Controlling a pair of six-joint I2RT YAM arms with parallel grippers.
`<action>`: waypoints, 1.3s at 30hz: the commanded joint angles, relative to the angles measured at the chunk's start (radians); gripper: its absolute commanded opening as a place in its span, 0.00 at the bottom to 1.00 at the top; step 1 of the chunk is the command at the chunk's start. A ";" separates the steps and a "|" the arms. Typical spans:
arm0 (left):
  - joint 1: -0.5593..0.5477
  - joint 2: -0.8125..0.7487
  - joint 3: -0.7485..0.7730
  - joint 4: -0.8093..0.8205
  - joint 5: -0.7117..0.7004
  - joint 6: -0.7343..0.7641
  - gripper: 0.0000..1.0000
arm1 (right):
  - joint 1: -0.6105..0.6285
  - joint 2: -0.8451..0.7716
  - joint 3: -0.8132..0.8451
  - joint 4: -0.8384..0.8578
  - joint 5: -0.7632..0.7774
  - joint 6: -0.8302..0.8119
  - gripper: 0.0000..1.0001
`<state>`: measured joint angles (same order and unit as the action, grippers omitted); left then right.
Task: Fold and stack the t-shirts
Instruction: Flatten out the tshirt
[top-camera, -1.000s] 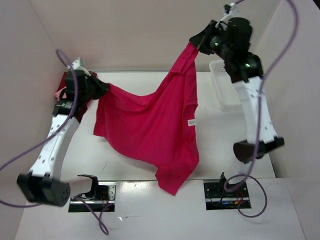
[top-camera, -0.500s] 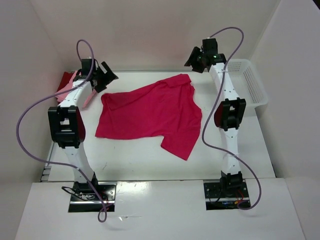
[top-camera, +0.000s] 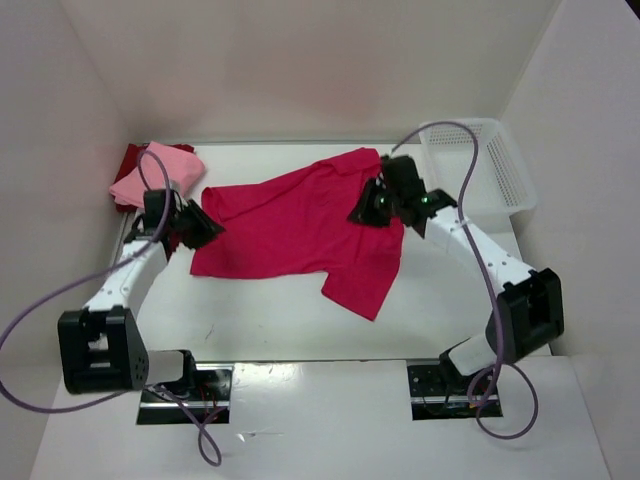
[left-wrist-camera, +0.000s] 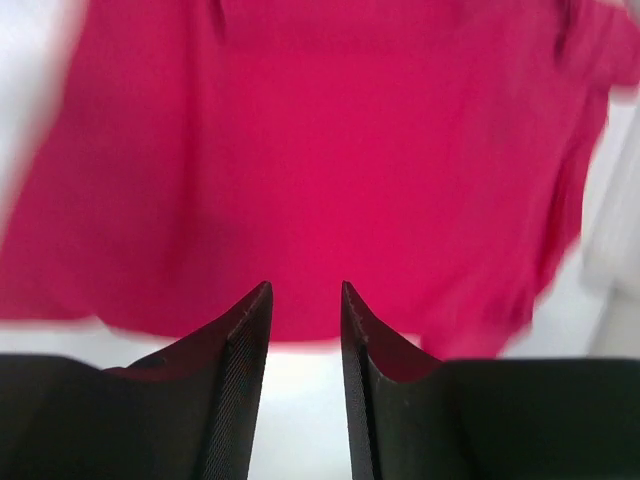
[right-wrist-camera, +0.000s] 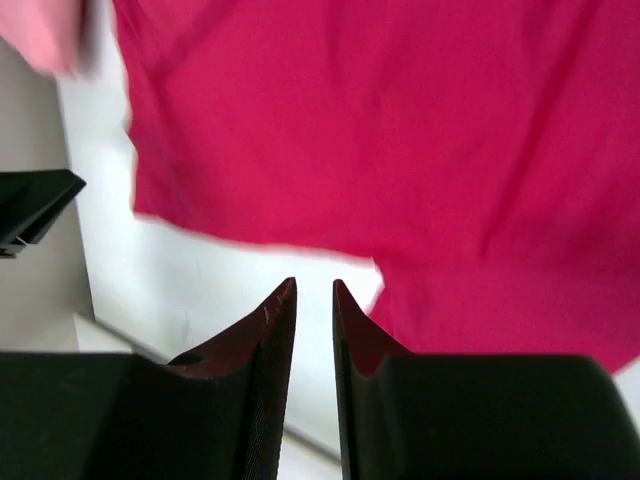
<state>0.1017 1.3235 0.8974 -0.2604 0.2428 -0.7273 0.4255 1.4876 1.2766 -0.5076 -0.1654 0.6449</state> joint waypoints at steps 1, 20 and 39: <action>-0.095 -0.162 -0.183 -0.031 0.190 -0.101 0.41 | 0.021 -0.123 -0.217 0.109 -0.071 0.114 0.25; 0.089 -0.204 -0.259 -0.094 -0.169 -0.333 0.48 | 0.130 -0.510 -0.580 -0.015 0.040 0.319 0.31; 0.242 -0.027 -0.293 0.102 -0.203 -0.281 0.48 | 0.093 -0.552 -0.635 0.027 -0.072 0.239 0.32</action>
<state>0.3790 1.2762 0.5766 -0.2039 0.0200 -1.0225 0.5228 0.9508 0.6476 -0.5121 -0.2260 0.8997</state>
